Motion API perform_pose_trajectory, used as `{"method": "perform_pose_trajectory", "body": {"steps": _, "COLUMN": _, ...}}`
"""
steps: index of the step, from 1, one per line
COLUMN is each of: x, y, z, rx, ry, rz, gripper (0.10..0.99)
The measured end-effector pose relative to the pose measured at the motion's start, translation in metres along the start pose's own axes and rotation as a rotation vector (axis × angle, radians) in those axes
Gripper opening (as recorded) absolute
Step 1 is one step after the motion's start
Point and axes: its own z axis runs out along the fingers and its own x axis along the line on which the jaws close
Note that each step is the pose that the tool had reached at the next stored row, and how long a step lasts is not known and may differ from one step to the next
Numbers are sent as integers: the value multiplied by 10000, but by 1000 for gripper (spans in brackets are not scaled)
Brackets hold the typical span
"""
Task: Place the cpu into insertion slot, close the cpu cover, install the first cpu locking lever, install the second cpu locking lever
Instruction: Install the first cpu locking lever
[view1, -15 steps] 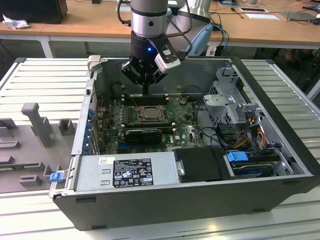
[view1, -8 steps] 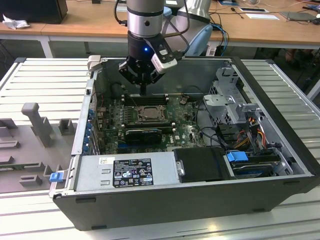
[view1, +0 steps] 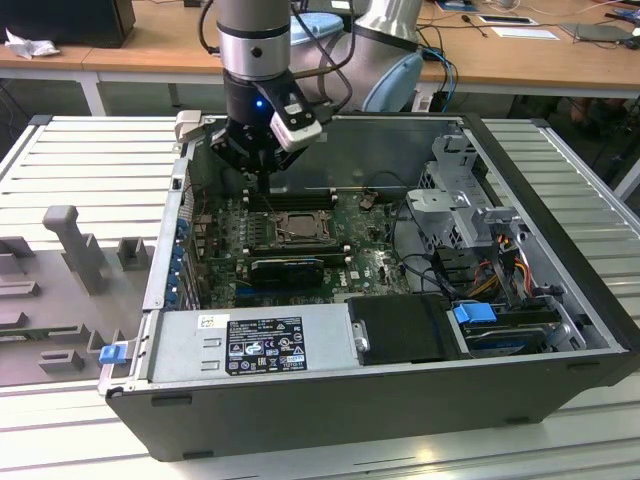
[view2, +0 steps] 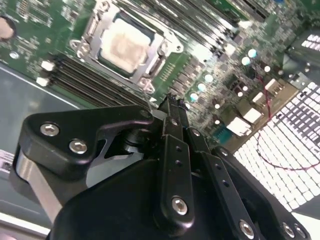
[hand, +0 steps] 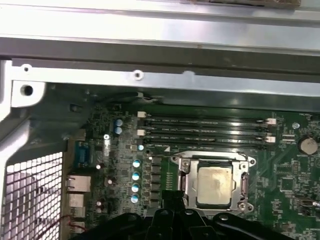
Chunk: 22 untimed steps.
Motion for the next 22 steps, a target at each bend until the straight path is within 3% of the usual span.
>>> {"method": "perform_pose_trajectory", "body": {"steps": 4, "x": 91, "y": 4, "z": 24, "rx": -56, "ry": 14, "rz": 2, "gripper": 106}}
{"method": "perform_pose_trajectory", "body": {"steps": 6, "x": 145, "y": 5, "z": 55, "rx": -65, "ry": 63, "rz": -81, "gripper": 106}}
{"method": "perform_pose_trajectory", "body": {"steps": 11, "x": 172, "y": 16, "z": 121, "rx": -68, "ry": 115, "rz": -108, "gripper": 106}}
{"method": "perform_pose_trajectory", "body": {"steps": 15, "x": 195, "y": 119, "z": 143, "rx": -94, "ry": 112, "rz": -108, "gripper": 106}}
{"method": "perform_pose_trajectory", "body": {"steps": 22, "x": 203, "y": 212, "z": 169, "rx": -107, "ry": 112, "rz": -109, "gripper": 106}}
